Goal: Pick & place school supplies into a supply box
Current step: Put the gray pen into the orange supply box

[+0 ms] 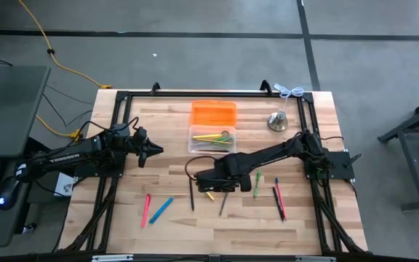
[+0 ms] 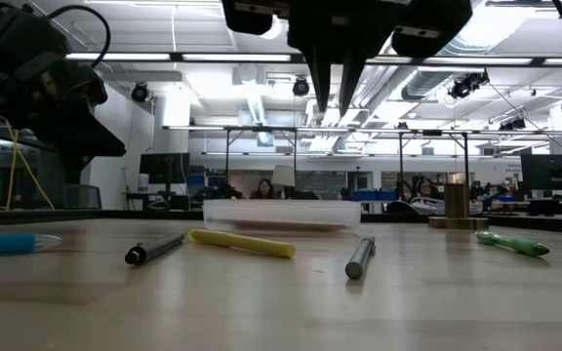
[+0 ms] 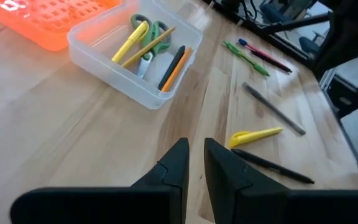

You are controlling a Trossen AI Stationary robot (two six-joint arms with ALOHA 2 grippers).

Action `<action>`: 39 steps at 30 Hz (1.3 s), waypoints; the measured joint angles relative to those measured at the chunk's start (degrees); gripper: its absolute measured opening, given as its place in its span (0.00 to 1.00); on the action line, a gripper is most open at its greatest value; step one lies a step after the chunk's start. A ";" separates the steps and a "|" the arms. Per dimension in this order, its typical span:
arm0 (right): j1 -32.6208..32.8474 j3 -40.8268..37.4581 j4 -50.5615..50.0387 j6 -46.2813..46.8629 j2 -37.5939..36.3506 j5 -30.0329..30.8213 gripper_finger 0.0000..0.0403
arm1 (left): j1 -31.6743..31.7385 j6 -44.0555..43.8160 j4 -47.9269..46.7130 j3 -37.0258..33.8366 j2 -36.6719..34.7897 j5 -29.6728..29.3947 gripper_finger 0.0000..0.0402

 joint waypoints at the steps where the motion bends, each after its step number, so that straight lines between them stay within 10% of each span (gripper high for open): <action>1: 0.17 0.00 0.01 0.73 0.00 0.33 0.11 | -0.01 0.76 -0.01 0.00 -0.01 0.00 0.20; 39: -1.47 -0.04 -3.82 3.45 12.11 -3.98 0.28 | 0.01 1.37 -0.06 -0.07 -0.01 -0.07 0.20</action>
